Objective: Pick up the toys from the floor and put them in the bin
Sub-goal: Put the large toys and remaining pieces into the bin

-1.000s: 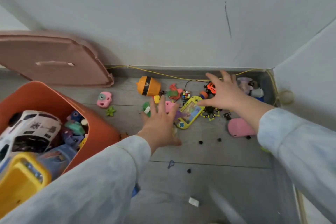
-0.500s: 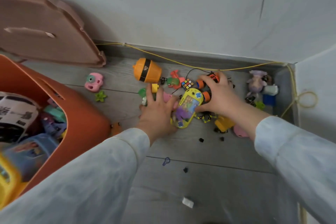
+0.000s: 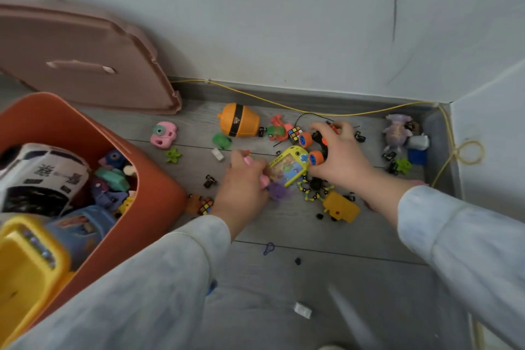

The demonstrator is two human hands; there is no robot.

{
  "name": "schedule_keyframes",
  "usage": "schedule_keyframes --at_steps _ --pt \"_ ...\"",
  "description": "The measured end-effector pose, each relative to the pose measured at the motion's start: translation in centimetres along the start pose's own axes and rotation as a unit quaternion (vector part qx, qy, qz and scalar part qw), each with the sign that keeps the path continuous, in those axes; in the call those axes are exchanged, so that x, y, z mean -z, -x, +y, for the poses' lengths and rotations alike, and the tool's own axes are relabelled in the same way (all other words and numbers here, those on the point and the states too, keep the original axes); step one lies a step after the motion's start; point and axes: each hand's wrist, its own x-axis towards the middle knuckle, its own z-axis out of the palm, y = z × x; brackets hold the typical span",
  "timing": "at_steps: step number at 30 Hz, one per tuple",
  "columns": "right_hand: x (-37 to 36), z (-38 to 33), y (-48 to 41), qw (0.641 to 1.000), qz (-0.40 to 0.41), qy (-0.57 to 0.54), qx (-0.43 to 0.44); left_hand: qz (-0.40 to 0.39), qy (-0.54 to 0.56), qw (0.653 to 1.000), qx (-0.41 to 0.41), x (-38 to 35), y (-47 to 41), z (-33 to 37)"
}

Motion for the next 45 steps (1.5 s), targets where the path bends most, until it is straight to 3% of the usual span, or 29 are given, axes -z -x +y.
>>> schedule_keyframes --at_steps 9,20,25,32,38,45 --pt "1.8 -10.7 -0.1 0.983 0.073 -0.099 0.135 0.147 0.03 0.986 -0.072 7.9 2.0 2.4" --pt "1.1 -25.4 0.2 0.927 0.123 -0.234 0.266 0.322 0.07 0.944 -0.035 21.6 7.1 -4.2" --pt "-1.5 -30.0 1.9 0.893 0.108 -0.238 0.366 0.337 0.059 0.939 -0.024 22.3 9.9 -9.3" --pt "-4.6 -31.3 2.5 0.86 -0.026 -0.199 0.47 0.316 0.078 0.944 0.053 20.9 11.3 -13.4" --pt "-5.6 -30.5 2.2 0.884 -0.086 -0.198 0.415 0.321 0.043 0.942 0.085 20.3 11.6 -14.2" --pt "-4.3 -26.6 1.1 0.902 -0.042 -0.189 0.386 0.316 0.06 0.945 0.051 20.2 9.1 -10.3"
